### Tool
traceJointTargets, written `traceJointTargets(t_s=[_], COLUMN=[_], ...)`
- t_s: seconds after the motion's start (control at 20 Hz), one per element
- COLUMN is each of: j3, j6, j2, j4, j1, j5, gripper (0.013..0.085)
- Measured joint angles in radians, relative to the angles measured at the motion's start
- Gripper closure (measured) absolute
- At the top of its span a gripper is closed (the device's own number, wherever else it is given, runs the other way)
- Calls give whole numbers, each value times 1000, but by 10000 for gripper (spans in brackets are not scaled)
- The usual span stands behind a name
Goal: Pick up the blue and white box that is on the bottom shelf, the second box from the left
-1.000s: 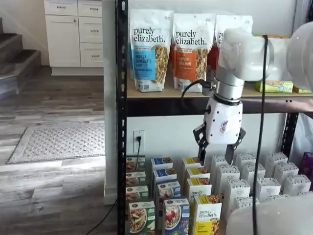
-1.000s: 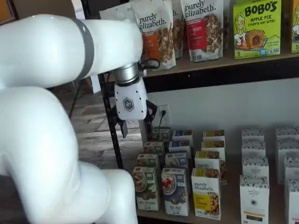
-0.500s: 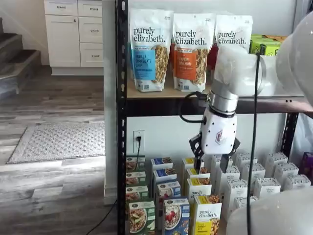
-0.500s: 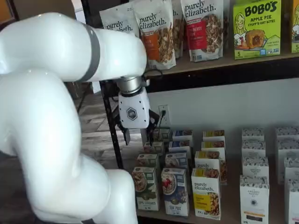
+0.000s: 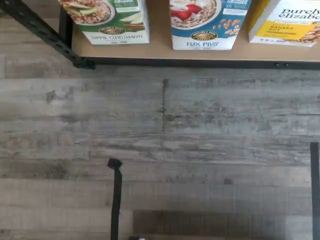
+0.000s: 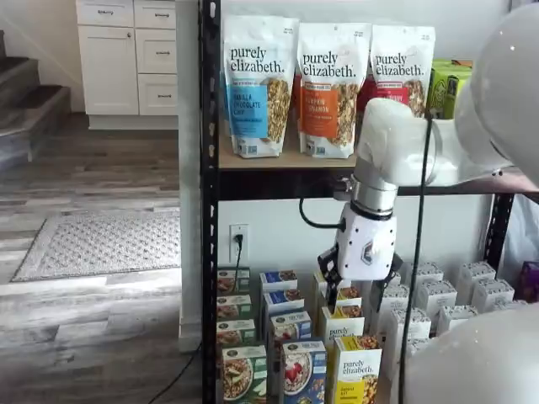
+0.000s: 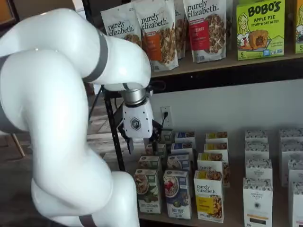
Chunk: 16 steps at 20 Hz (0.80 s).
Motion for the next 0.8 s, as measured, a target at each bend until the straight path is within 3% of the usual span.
traceJointTargets(t_s=[0.8], j3=[23], j6=[-14], j2=[215], j4=[-3], j1=[1], j5=[-257], gripper=[130])
